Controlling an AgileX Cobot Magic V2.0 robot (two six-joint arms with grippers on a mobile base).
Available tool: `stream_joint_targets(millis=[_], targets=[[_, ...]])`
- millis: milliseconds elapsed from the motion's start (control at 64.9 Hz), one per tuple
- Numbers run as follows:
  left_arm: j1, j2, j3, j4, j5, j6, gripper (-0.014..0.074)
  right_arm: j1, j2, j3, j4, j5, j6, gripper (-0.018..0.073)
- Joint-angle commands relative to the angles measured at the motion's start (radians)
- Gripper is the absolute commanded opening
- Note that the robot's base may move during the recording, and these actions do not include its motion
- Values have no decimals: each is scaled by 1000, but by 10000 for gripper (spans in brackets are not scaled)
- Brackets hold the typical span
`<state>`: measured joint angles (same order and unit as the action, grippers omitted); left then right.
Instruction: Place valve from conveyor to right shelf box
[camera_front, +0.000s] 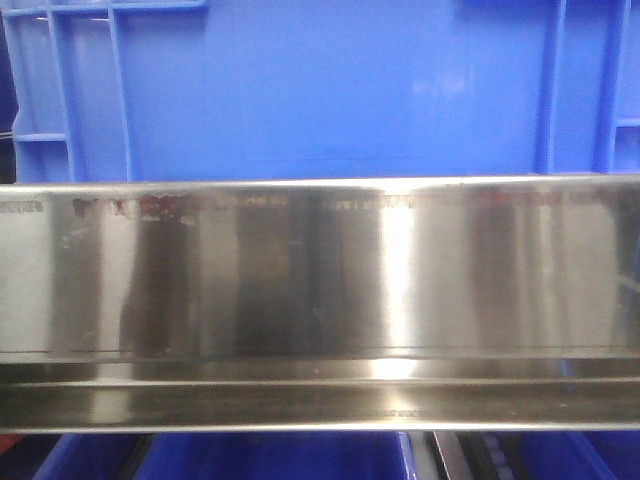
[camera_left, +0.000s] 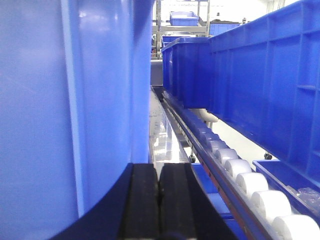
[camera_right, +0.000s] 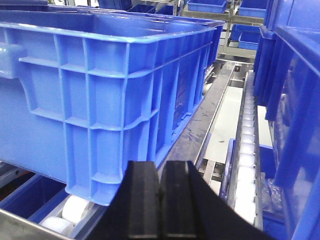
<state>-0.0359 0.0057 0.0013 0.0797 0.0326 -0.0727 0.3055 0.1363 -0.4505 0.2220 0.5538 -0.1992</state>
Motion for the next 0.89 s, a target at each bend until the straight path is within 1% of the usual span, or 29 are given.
stream_joint_targets(millis=[0,879], targets=[[3,-6,-1,-7,-20,3,-111,-3,-6,2,-4,-22,0,-153],[3,-6,-1,-7,-20,3,-111,-5,-6,2,-4,-13,0,-153]])
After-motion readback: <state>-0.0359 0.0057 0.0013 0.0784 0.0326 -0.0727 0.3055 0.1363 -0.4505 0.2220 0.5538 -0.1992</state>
